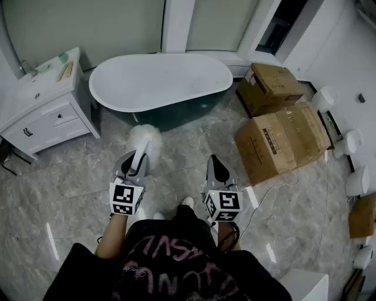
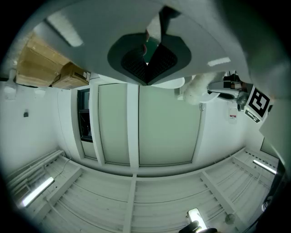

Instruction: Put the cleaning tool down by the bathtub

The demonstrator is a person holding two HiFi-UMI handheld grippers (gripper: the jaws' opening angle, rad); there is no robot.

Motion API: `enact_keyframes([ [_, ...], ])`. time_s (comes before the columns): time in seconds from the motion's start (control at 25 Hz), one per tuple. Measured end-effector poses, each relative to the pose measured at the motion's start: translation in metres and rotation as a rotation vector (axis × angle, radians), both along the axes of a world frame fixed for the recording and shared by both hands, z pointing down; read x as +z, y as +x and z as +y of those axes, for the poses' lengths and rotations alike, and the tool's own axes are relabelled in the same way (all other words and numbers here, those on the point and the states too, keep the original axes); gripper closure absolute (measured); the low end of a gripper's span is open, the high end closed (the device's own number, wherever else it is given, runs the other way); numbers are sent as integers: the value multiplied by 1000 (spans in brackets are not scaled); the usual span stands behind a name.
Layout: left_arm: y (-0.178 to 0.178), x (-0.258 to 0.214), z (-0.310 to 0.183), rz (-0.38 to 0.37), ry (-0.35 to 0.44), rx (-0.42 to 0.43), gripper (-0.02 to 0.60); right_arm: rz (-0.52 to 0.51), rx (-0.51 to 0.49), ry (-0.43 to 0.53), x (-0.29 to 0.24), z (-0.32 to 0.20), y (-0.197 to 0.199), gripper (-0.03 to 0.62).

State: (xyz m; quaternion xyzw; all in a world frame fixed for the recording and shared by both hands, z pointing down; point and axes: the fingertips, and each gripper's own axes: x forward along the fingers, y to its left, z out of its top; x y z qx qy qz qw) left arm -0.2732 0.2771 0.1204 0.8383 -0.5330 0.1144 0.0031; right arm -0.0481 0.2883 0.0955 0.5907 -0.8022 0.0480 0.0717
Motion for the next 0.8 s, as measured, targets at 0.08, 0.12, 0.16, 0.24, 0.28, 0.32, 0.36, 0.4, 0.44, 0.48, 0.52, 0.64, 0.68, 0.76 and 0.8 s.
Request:
enact_keyframes([
  [0.08, -1, 2, 2, 4, -11, -9, 494, -2, 0, -3, 1, 1, 2, 583],
  [0.12, -2, 2, 2, 7, -16, -13, 494, -2, -1, -5, 2, 1, 2, 583],
  [0.16, -2, 2, 2, 10, -20, -16, 494, -4, -1, -7, 3, 0, 3, 583],
  [0.24, 0, 1, 2, 9, -24, -18, 494, -8, -1, -11, 5, 0, 5, 582],
  [0.28, 0, 2, 2, 5, -25, -18, 494, -9, -1, -13, 6, -1, 5, 582],
  [0.32, 0, 2, 2, 2, -27, -17, 494, -9, -1, -15, 6, -1, 5, 582],
  [0.36, 0, 3, 2, 3, -29, -16, 494, -6, -3, -16, 7, -1, 4, 582],
  [0.4, 0, 3, 1, 8, -30, -15, 494, -4, -3, -17, 7, -2, 4, 582],
  [0.44, 0, 3, 1, 10, -33, -14, 494, -3, -3, -17, 8, -2, 4, 582],
  [0.48, 0, 5, 1, 6, -40, -12, 494, -3, -2, -18, 8, -3, 4, 582],
  [0.52, 0, 9, 1, -3, -49, -9, 494, -5, 1, -17, 9, -3, 4, 582],
  [0.64, 1, 12, 1, -1, -43, 2, 494, -21, 13, -5, 10, -2, 6, 582],
  [0.68, 1, 11, -1, 2, -36, 5, 494, -25, 16, -4, 10, -2, 6, 580],
  [0.76, 0, 12, -3, 1, -37, 10, 494, -25, 24, -11, 14, -3, 8, 580],
  [0.8, 1, 14, -4, 0, -46, 11, 494, -23, 30, -17, 17, -3, 10, 580],
])
